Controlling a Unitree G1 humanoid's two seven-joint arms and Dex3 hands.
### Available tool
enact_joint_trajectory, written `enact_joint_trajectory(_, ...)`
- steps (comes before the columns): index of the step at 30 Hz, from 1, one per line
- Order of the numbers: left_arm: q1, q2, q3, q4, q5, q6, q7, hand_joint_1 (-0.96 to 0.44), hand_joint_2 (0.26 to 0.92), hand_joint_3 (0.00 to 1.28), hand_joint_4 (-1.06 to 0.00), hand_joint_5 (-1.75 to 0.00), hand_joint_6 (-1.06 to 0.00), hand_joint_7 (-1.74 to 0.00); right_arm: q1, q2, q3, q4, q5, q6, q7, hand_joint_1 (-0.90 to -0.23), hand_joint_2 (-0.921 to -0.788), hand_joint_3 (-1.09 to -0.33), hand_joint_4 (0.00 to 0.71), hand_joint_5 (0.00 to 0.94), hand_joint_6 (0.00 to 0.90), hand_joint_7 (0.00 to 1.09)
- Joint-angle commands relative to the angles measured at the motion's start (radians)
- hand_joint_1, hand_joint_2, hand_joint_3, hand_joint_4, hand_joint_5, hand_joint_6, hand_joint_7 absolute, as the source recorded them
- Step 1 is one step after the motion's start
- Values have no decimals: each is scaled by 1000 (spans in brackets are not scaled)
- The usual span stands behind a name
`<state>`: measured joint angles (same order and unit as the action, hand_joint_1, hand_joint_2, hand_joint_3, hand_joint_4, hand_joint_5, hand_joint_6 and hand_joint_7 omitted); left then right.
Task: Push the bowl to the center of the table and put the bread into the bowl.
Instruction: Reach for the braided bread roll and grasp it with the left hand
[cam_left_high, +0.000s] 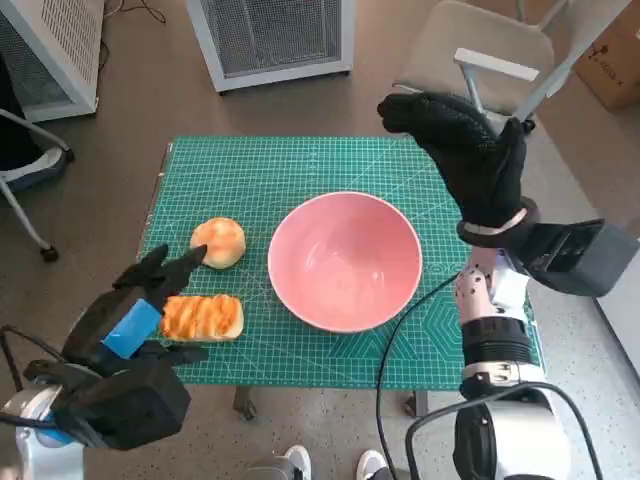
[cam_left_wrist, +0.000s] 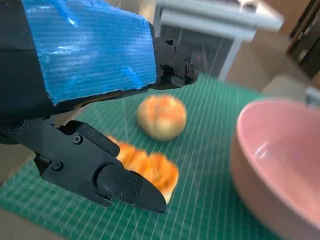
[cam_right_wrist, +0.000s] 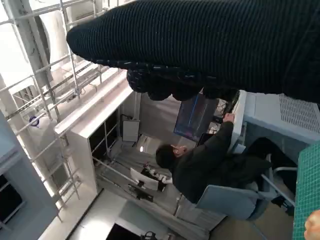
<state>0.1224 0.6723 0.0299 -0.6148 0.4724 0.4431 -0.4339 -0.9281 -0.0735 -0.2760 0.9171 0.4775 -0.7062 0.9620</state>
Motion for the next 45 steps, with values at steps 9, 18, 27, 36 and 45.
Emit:
enact_joint_trajectory(9,-66,-6,-91,133,59,-28,5,-361,808,3,-121,-6,-270,-24,4,-3,-5,12,2,11,13,-660,-921,-720,206,2,3,565)
enact_joint_trajectory(18,-104,-5,-139,228,106,-58,12,-344,811,2,-129,-4,-287,-21,5,-7,-8,9,2,14,16,-661,-921,-723,206,2,0,569)
enact_joint_trajectory(27,-140,-7,-183,302,159,-55,6,-299,809,0,-145,-6,-311,-21,11,-8,-5,-2,-2,9,14,-655,-921,-724,202,0,-1,553)
enact_joint_trajectory(36,-170,-21,-209,378,203,-59,36,-251,803,0,-189,-15,-357,-28,18,-7,-2,-15,-2,10,12,-655,-921,-724,201,0,-1,545)
enact_joint_trajectory(45,-191,-47,-223,458,233,-71,112,-101,807,3,-340,-33,-486,-51,21,-6,-1,-22,3,21,16,-661,-921,-723,200,0,-1,546)
